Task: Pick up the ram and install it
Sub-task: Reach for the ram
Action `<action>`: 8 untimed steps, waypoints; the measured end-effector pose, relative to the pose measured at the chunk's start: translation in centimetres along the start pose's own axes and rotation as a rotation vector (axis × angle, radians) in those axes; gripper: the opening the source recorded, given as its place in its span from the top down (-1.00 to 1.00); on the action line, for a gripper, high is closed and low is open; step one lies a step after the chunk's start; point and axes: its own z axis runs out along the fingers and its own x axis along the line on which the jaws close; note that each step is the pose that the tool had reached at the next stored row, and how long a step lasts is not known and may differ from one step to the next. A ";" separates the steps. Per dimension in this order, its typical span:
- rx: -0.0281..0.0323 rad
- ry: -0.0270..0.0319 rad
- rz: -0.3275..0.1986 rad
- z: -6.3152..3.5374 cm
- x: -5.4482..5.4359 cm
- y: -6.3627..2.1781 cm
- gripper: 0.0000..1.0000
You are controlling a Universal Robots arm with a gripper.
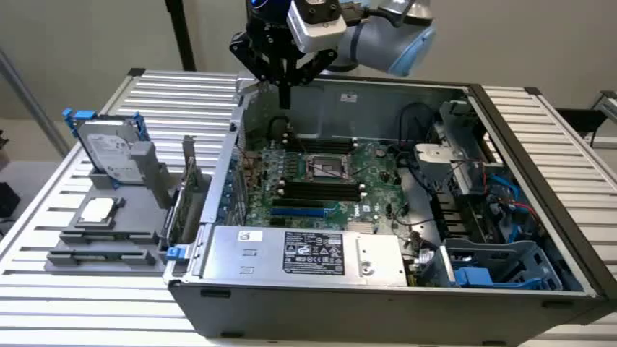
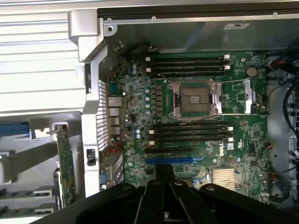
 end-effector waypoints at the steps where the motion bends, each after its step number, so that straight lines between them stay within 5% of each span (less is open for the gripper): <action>1: 0.0000 0.0000 0.000 0.00 0.0 0.00 0.79; 8: 0.0000 0.0000 0.000 0.00 0.0 0.00 0.79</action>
